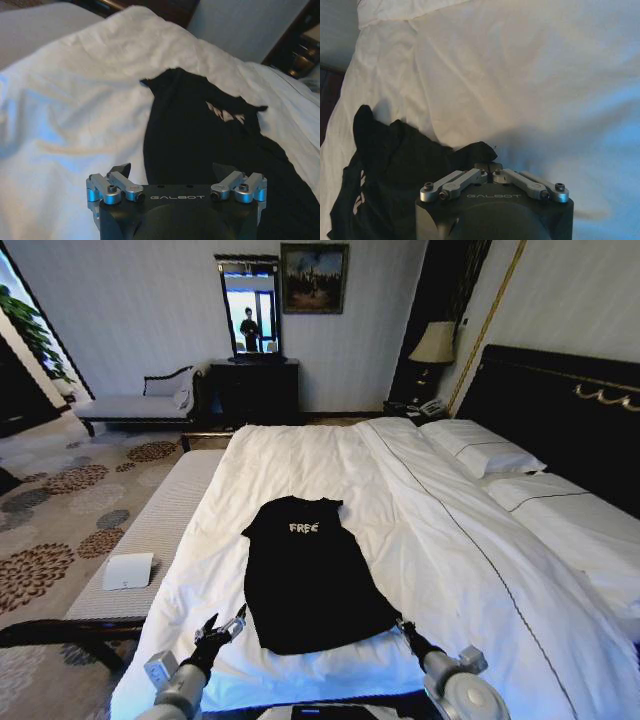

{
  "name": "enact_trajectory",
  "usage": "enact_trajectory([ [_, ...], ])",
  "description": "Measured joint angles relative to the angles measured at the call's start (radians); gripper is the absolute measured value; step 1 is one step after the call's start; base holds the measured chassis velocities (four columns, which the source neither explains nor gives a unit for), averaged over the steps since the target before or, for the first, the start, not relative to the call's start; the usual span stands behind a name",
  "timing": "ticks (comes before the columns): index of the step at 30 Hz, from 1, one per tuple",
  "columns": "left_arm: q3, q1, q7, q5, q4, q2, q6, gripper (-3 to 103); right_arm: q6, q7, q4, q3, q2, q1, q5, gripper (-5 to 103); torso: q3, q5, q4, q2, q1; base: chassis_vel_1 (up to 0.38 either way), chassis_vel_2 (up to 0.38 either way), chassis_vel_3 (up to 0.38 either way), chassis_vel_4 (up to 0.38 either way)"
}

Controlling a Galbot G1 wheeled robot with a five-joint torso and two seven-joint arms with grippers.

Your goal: Fold the clothes on the bed.

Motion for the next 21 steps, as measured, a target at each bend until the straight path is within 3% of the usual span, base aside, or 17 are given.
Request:
enact_trajectory([
  [6, 0.078, 0.069, 0.039, 0.055, 0.045, 0.009, -0.025, 93, -0.003, 0.018, -0.018, 0.01, -0.017, 0.022, 0.009, 0, 0.0, 0.0, 0.0002, 0.0, 0.0, 0.0, 0.0, 0.0, 0.0],
  [13, 0.085, 0.083, 0.052, 0.059, 0.06, 0.013, -0.038, 89, -0.006, 0.025, -0.043, 0.019, -0.037, 0.048, 0.013, 0, 0.0, -0.0001, 0.0, 0.0, 0.0, 0.0, 0.0, 0.0, 0.0],
  [21, 0.14, 0.143, 0.094, 0.188, 0.094, 0.024, -0.082, 89, 0.014, 0.076, -0.1, 0.035, -0.073, 0.191, 0.042, 0, 0.0, -0.0001, 0.0003, 0.0, 0.0, 0.0, 0.0, 0.0, 0.0],
])
